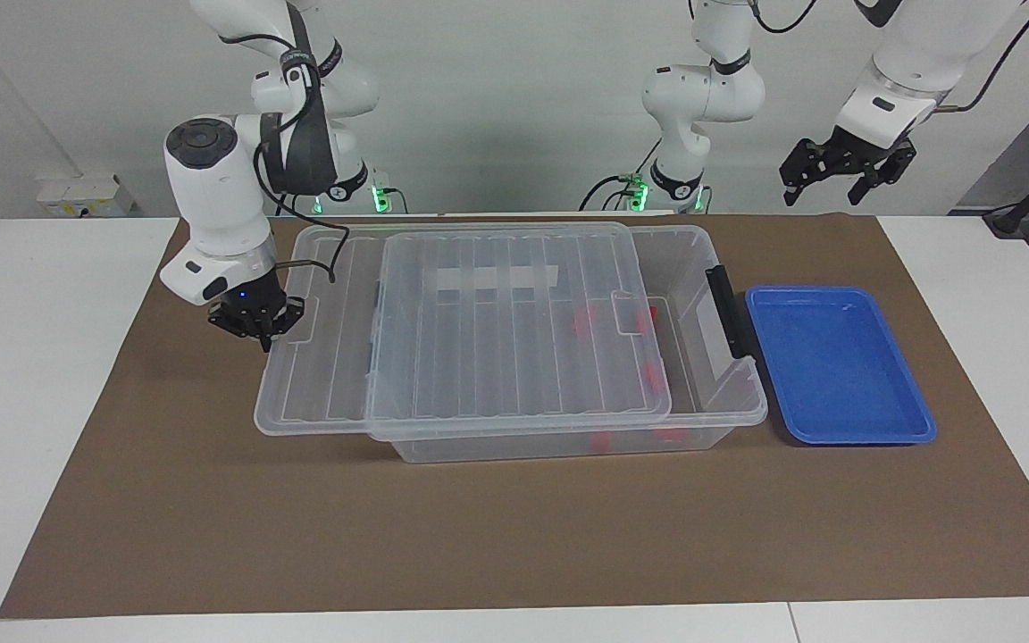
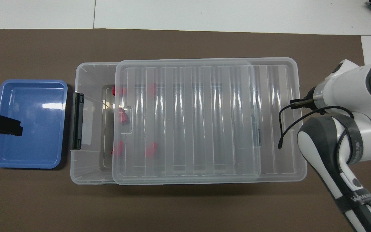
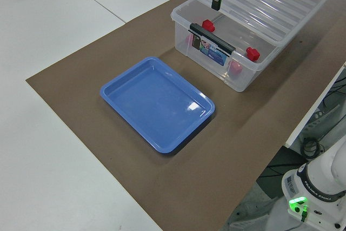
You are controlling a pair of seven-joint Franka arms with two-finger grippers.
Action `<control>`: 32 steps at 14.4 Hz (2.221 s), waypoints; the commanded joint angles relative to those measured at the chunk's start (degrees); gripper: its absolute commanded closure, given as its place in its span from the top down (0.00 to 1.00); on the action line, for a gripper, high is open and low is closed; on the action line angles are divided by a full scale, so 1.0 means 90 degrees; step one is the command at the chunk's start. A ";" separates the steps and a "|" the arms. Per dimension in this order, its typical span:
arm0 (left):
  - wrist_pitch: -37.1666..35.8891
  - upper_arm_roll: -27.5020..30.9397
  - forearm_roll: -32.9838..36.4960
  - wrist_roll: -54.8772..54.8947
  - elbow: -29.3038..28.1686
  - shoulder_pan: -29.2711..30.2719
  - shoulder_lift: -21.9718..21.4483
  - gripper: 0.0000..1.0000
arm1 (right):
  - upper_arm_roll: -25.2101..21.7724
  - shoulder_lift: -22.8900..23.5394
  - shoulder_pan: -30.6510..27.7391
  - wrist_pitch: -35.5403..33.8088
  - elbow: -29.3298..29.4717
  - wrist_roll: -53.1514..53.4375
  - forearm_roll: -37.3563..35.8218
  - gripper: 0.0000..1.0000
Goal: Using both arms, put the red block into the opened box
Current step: 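Slide the clear lid toward the blue tray to close the box with the right gripper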
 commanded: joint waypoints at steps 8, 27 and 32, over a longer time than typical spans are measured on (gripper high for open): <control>0.0000 0.0098 -0.0079 -0.0089 -0.0098 0.0003 -0.0128 1.00 | 0.0054 -0.0009 0.0371 -0.0046 -0.0046 0.0557 0.0577 0.00; 0.0000 0.0088 -0.0089 -0.0089 -0.0107 0.0003 -0.0138 1.00 | 0.0054 0.0010 0.0830 0.0052 -0.0036 0.0939 0.1027 0.00; 0.0000 0.0098 -0.0079 -0.0089 -0.0098 0.0003 -0.0138 1.00 | 0.0054 0.0010 0.0830 0.0052 -0.0036 0.0900 0.1036 0.00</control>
